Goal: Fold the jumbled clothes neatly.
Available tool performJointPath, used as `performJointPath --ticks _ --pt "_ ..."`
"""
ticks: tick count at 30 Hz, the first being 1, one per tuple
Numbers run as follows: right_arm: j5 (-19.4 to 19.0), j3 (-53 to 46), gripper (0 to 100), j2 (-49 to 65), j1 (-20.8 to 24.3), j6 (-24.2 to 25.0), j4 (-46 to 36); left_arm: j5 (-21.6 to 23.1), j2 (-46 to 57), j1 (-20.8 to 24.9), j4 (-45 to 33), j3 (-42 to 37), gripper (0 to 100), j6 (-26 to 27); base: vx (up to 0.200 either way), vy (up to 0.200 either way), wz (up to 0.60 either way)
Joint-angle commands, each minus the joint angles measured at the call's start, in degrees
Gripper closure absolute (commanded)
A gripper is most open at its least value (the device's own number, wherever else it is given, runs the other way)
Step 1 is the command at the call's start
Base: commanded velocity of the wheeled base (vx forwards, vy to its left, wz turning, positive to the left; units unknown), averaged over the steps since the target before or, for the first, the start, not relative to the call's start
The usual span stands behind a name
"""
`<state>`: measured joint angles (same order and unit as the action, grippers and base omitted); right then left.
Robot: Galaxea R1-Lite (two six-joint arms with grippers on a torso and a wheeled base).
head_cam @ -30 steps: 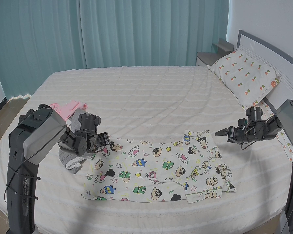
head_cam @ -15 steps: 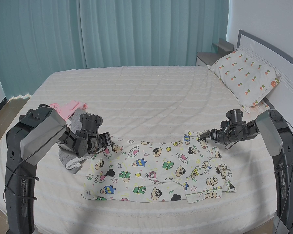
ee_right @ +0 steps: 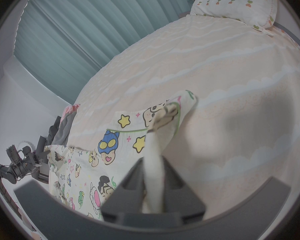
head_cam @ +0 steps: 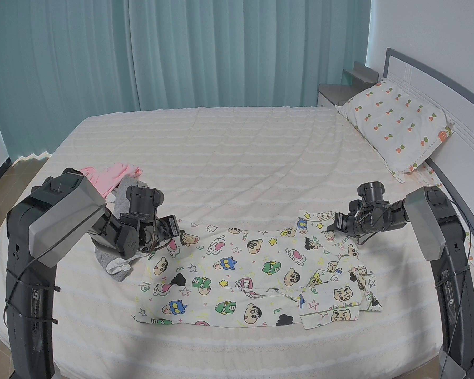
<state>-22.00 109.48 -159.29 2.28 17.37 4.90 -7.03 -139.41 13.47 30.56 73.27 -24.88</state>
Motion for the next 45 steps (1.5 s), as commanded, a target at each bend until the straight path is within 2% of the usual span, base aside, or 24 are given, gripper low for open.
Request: performJointPath --ticks 1,4,5,9,13,27,38,45 --pt "-0.4 -3.0 100 2.6 -1.1 0.6 1.5 -0.1 0.3 -0.1 0.1 -0.3 100 0.1 0.000 0.000 0.00" --pt "-0.7 -4.9 100 3.6 -1.5 0.9 3.1 -0.2 0.5 -0.2 0.1 -0.3 100 0.1 0.000 0.000 0.00" --pt "-2.3 -9.3 100 5.7 -1.8 2.3 8.6 -0.3 1.1 -0.4 0.1 -0.3 100 0.3 0.000 0.000 0.00" --pt "-6.3 -16.2 100 9.2 -1.8 5.2 16.6 -0.4 3.3 -0.5 0.0 -0.7 100 0.4 0.000 0.000 0.00" --pt "-6.6 -19.0 100 10.7 -1.8 5.7 20.7 -0.4 4.7 -0.6 0.1 -1.6 100 0.5 0.000 0.000 0.00" --pt "-8.9 -22.8 100 15.2 -3.6 5.7 21.5 -1.2 4.5 -1.4 0.2 -1.4 100 0.5 0.000 0.000 0.00" --pt "-14.9 -33.0 100 19.6 -5.2 5.2 28.0 -1.5 4.9 -1.3 0.1 -3.7 100 1.2 0.000 0.000 0.00" --pt "-19.2 -38.1 100 22.3 -5.9 4.6 28.5 -1.3 6.3 -1.3 0.1 -6.8 100 2.4 0.000 0.000 0.00"
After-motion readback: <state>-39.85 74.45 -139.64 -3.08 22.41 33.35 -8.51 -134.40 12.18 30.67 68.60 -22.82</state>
